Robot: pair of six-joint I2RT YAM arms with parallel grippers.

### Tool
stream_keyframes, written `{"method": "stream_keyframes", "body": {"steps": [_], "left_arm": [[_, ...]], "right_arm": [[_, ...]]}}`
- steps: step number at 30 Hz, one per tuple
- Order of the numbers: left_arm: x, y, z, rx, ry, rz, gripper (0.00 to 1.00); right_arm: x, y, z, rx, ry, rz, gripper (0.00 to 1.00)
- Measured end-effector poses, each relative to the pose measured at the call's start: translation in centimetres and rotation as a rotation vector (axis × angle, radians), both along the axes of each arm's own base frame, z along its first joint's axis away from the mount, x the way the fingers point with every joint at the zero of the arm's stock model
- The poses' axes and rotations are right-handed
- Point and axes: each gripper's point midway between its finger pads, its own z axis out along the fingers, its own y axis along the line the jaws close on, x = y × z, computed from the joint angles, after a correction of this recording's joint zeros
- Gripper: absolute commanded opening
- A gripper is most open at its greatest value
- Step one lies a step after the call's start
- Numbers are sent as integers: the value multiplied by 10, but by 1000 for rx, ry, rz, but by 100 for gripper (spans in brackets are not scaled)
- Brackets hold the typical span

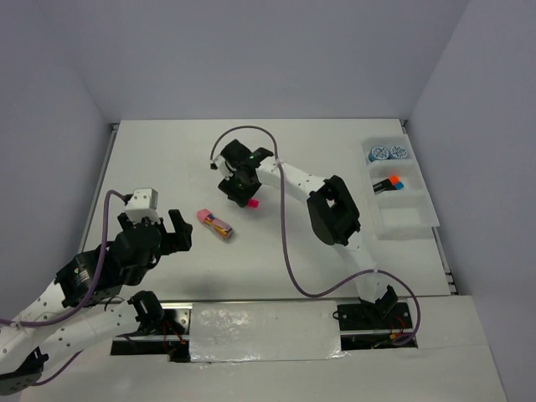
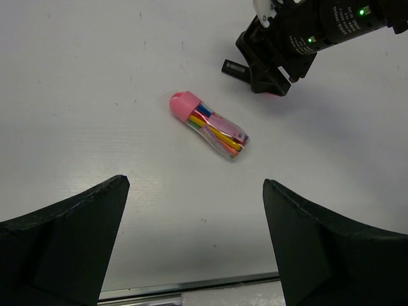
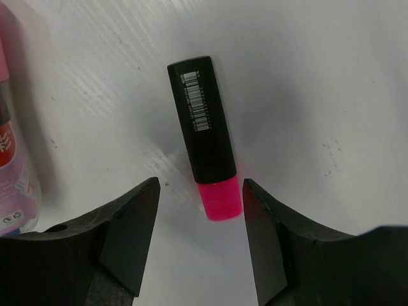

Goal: Sort the stationery into containers
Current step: Pick up the pen from the center of the board, then place the pen in the storage box.

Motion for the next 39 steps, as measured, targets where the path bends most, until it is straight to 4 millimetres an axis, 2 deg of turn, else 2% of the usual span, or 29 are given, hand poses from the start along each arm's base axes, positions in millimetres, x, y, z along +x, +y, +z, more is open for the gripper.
{"method": "stream_keyframes", "body": {"steps": [7,9,10,13,16,19,22,24,26,28,29,31,32,34,35,39], "left_arm": [[0,0,0,0,0,-1,99],[0,0,0,0,0,-1,99],[0,0,0,-1,0,-1,99],[0,0,0,-2,-1,-2,99],[0,-1,1,-6,-3,-2,99],[0,-1,1,-7,-4,-3,99],[0,-1,2,-9,-6,-3,99],[-1,0,3,-16,-10,-3,99],[-1,1,4,-24,-15,-4,99],[-2,1,5,-30,-19,-6,99],[-2,2,6,-34,-22,-7,99],[-3,2,7,-39,-25,-9,99],[-3,2,7,-41,-26,-9,99],[-3,2,8,-43,-28,-10,99],[-3,2,8,-43,-28,-10,99],[-3,2,8,-43,-29,-10,99]], "right_arm": [[-9,-8,-26,-56,57,11,54],[-9,-10,-27,-64,59,12,51],[-10,-9,-27,-62,61,14,38],[-10,-10,-27,-66,60,18,21],[-9,-10,-27,-61,57,5,14],[-8,-14,-25,-21,58,-47,13],[-8,-34,-17,55,80,-173,12],[1,-70,3,126,84,-356,12],[24,-123,32,243,50,-594,12],[51,-193,67,351,-28,-860,13],[64,-238,85,412,-88,-1019,13],[70,-318,107,493,-191,-1286,15],[65,-352,113,524,-227,-1406,15],[51,-396,114,555,-258,-1582,15],[47,-410,112,564,-263,-1645,16],[41,-448,99,592,-239,-1813,17]]}}
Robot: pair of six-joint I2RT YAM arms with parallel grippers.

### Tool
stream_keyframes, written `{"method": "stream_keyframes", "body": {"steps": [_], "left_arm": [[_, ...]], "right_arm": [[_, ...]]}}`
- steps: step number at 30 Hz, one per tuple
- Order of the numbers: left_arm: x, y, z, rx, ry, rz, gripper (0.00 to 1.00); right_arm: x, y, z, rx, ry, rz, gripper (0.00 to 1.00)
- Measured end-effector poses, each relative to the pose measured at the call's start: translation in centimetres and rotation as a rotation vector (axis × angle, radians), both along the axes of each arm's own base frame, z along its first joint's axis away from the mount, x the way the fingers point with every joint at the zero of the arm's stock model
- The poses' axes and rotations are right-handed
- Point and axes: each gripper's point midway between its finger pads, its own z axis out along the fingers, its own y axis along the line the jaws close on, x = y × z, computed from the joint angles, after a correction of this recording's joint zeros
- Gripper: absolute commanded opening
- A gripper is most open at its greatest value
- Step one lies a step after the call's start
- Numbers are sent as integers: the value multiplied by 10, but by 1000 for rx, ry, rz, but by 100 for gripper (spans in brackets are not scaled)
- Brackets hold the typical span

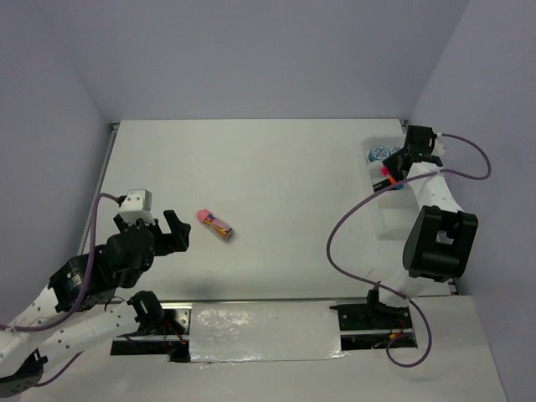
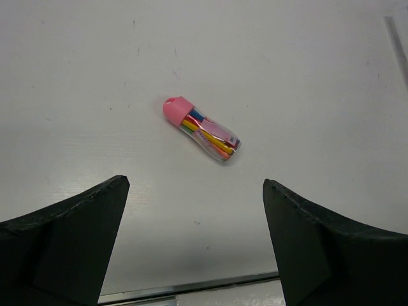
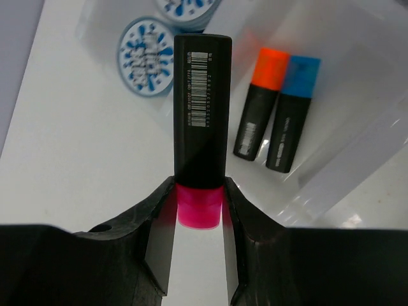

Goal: Sort the stationery into containers
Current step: Place the pen in the storage box.

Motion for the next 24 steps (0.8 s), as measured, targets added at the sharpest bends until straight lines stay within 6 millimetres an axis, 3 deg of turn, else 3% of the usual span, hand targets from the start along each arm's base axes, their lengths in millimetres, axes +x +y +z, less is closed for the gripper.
{"method": "stream_keyframes", "body": {"steps": [5,9,12,14,15,16,20,24], "left_arm": [[0,0,0,-1,-1,0,99],[0,0,0,-1,0,0,99],[0,0,0,1,1,0,99],[1,-1,-1,6,4,0,99],[1,-1,-2,8,6,1,99],[1,-1,-2,11,9,1,99],[3,-1,-5,25,19,11,99],[6,-1,-11,37,45,53,99]], "right_arm": [[3,-25,-16,44,37,-86,25],[0,-30,-22,78,46,-113,47],[2,-30,-21,89,37,-113,58],[3,-28,-21,92,39,-105,60],[3,-28,-20,94,39,-103,73],[3,-28,-19,93,39,-100,77],[4,-28,-17,84,38,-88,77],[5,-15,-6,58,21,-17,77]]}}
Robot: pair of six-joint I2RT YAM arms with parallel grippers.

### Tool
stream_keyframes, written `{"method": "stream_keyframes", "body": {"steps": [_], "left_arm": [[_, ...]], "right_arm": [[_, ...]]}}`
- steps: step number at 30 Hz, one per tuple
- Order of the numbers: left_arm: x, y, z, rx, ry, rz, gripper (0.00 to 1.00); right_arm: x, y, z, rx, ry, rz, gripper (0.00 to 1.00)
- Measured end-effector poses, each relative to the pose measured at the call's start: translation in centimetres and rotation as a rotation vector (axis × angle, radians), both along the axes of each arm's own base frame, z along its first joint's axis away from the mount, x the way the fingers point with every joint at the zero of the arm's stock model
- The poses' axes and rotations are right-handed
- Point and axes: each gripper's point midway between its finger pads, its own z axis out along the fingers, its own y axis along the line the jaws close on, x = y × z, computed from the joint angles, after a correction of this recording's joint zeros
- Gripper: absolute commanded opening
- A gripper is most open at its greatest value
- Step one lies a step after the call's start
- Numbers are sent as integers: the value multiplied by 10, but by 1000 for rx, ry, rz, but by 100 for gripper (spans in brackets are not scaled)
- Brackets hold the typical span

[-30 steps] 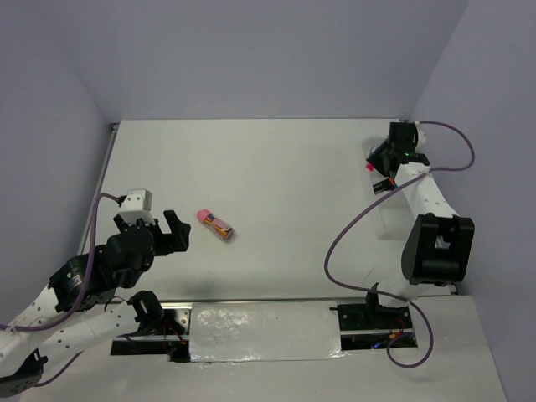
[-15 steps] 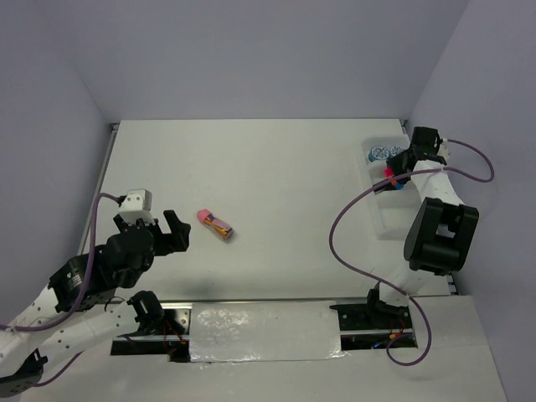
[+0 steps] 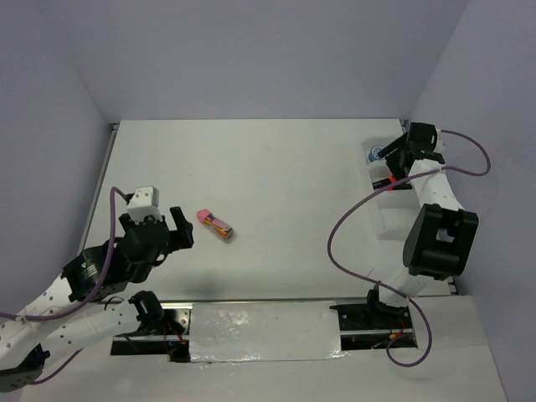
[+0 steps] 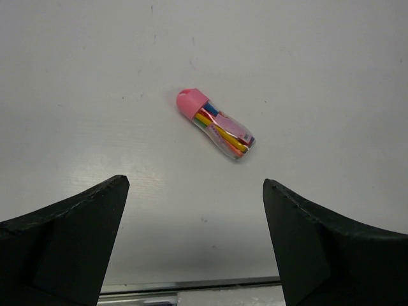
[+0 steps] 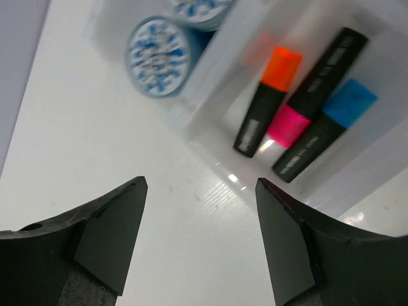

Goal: Sort the stationery into containers
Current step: Place the pen in the storage box, then pick up the stationery from the center of the board.

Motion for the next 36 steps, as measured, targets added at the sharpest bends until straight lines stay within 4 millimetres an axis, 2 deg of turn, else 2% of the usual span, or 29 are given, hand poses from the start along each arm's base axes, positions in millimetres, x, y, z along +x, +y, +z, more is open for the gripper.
{"method": "stream_keyframes", "body": {"steps": [1,3,6,9,12,13,14,16,19,22,25,29,33,36], "left_arm": [[1,0,-2,1,19,21,99],[5,-4,-7,4,55,60,99],[14,-16,-10,-23,91,126,99],[26,-28,-19,-39,119,199,99],[38,-42,-32,-48,154,262,99],[41,-45,-34,-49,161,276,99],[48,-51,-41,-54,178,310,99],[61,-55,-53,-67,201,367,99],[81,-54,-73,-79,248,444,99],[98,-53,-91,-87,307,493,99],[109,-61,-106,-109,351,495,98],[117,-74,-131,-133,425,486,94],[116,-79,-155,-123,500,487,91],[114,-81,-162,-127,531,489,91]], "right_arm": [[1,9,7,-15,-14,39,77],[1,40,27,-51,-46,141,77],[-6,109,66,-110,-130,344,77],[-29,173,105,-136,-228,533,77],[-64,204,129,-152,-304,646,78],[-75,209,132,-154,-316,668,86],[-86,212,134,-155,-325,687,99],[-105,216,132,-163,-330,728,100],[-126,216,119,-174,-302,770,100],[-144,214,102,-181,-264,810,99],[-159,217,92,-169,-250,864,99],[-171,223,88,-153,-259,933,99],[-177,226,79,-146,-246,974,98],[-179,228,74,-141,-237,991,98]]}}
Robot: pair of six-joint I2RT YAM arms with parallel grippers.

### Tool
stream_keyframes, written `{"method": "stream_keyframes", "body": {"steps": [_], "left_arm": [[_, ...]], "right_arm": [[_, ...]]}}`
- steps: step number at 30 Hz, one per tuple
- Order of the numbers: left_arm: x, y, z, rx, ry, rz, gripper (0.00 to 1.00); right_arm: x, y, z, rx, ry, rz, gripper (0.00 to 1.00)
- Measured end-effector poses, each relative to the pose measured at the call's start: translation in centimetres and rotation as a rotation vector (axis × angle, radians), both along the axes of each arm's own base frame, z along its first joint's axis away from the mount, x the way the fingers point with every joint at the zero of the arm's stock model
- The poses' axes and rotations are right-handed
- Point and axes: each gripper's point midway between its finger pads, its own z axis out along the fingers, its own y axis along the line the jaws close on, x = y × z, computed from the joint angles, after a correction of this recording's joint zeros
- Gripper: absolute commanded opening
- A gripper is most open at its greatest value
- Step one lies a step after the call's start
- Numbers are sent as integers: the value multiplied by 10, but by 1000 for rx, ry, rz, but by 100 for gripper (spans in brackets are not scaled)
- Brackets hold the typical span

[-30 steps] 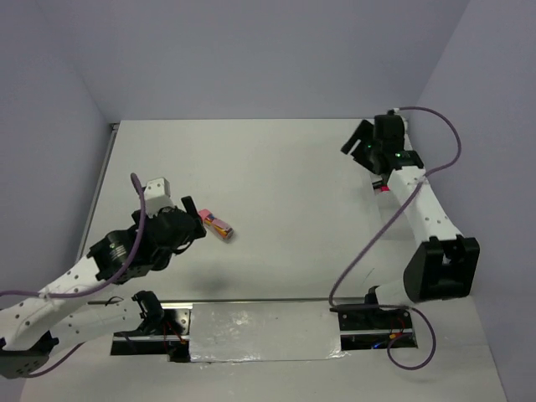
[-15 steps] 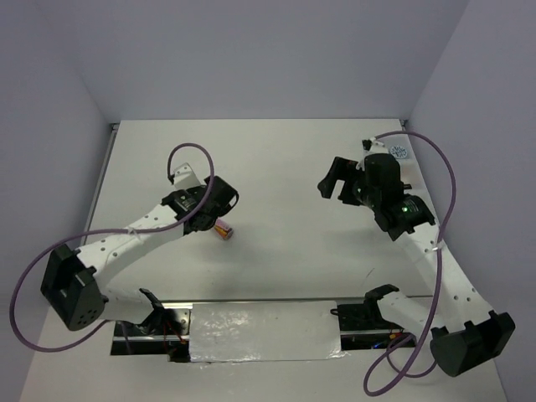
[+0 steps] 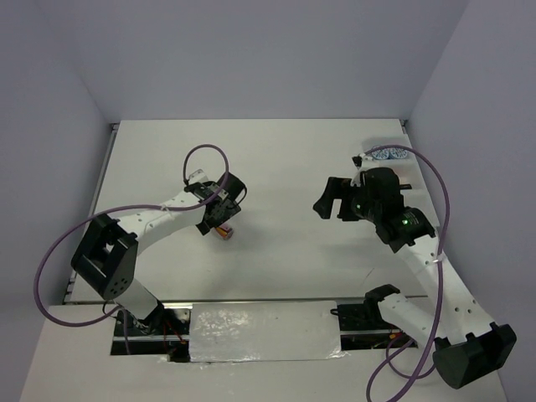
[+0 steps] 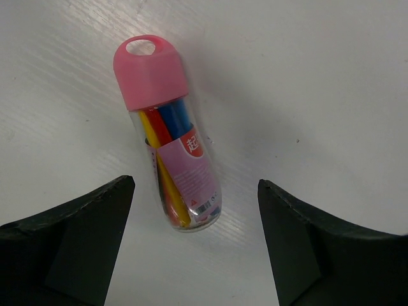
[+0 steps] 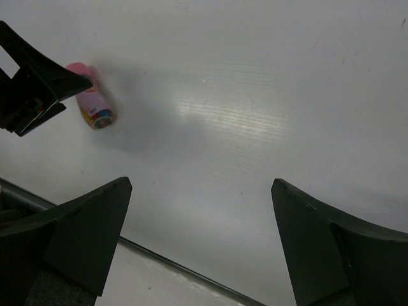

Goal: Sort the stationery into containers
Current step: Pick up the stationery from the center of the board.

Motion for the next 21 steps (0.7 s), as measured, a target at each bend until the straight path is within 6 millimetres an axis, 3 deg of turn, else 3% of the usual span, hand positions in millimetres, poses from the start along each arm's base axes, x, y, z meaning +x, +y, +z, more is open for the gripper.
{"method": "stream_keyframes", "body": {"steps": [9,21], "left_arm": [[-1,5,-7,-8,5,28,91],[17,28,-11,-13,1,105,89]], "right_arm": [[-3,6,-5,13,15,34,98],[-5,13,-12,10,38,61,98]]}}
